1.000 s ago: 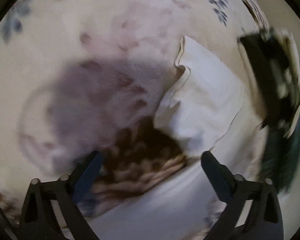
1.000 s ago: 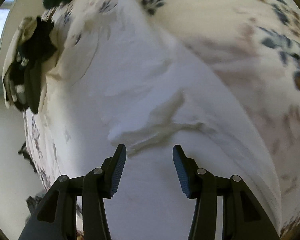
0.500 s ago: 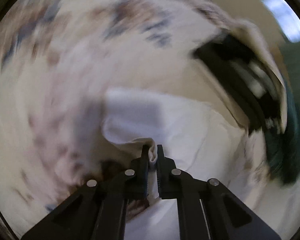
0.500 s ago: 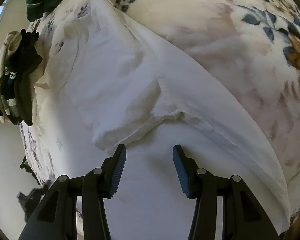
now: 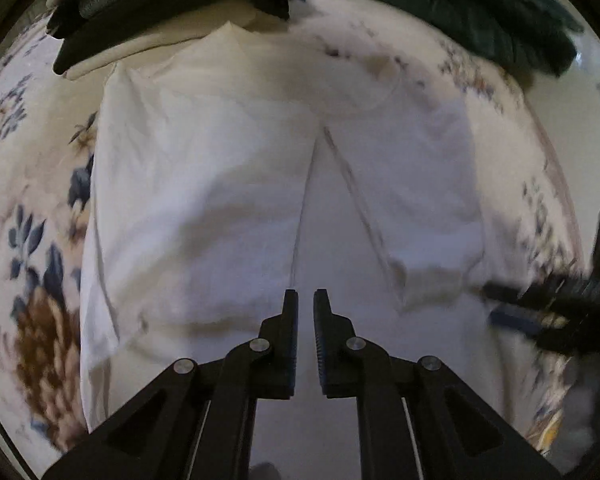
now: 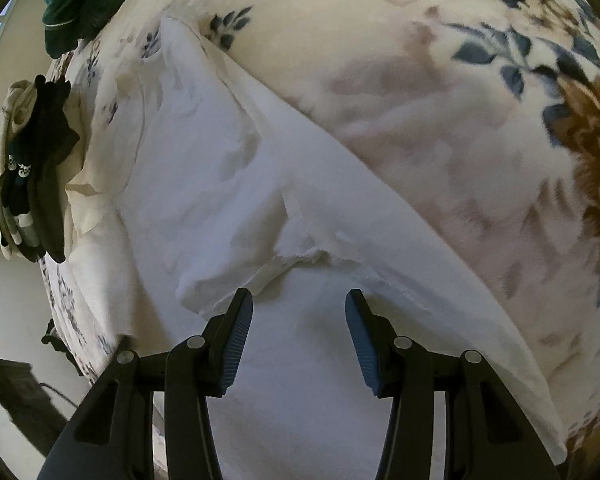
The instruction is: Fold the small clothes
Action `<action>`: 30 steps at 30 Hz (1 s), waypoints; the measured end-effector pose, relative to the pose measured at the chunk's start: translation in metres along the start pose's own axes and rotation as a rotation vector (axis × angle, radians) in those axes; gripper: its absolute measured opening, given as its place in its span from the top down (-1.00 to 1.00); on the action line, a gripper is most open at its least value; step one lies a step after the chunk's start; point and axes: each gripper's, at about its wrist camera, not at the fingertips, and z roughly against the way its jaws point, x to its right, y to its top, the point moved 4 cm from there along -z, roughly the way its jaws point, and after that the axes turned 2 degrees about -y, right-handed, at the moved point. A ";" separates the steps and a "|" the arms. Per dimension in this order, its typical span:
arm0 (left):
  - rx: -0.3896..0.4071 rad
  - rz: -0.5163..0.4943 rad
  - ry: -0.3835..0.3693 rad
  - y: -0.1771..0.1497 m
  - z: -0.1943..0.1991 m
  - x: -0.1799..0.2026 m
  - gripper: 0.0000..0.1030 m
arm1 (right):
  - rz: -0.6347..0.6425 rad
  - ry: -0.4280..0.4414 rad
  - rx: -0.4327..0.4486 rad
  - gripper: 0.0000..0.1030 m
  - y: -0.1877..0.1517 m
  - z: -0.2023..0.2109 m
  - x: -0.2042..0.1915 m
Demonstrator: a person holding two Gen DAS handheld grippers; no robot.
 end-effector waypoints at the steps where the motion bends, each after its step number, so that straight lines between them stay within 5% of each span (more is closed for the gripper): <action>1: 0.011 0.001 0.022 -0.005 0.005 -0.002 0.83 | 0.008 0.004 -0.002 0.01 0.001 0.003 -0.001; 3: 0.019 0.022 0.075 -0.011 0.017 -0.012 0.34 | 0.052 -0.013 -0.001 0.01 0.004 0.012 -0.008; 5: 0.040 0.059 0.118 -0.019 0.028 -0.027 -0.65 | 0.120 -0.013 0.004 0.01 0.005 0.020 -0.023; 8: 0.097 0.138 0.235 -0.024 0.051 -0.073 -0.70 | 0.199 0.032 -0.024 0.01 0.006 0.025 -0.053; 12: 0.068 0.238 0.312 -0.015 0.038 -0.123 -0.70 | 0.308 0.103 -0.072 0.01 0.018 0.012 -0.109; 22: 0.028 0.343 0.347 0.006 -0.006 -0.157 -0.70 | 0.460 0.054 -0.175 0.02 0.057 -0.084 -0.210; 23: 0.026 0.341 0.345 0.005 -0.007 -0.156 -0.70 | 0.462 0.073 -0.173 0.08 0.057 -0.086 -0.214; 25: 0.029 0.334 0.346 0.004 -0.006 -0.153 -0.70 | 0.511 0.076 -0.122 0.82 0.055 -0.082 -0.224; 30: 0.042 0.314 0.342 0.012 0.000 -0.154 -0.70 | 0.539 0.023 -0.022 0.87 0.061 -0.071 -0.233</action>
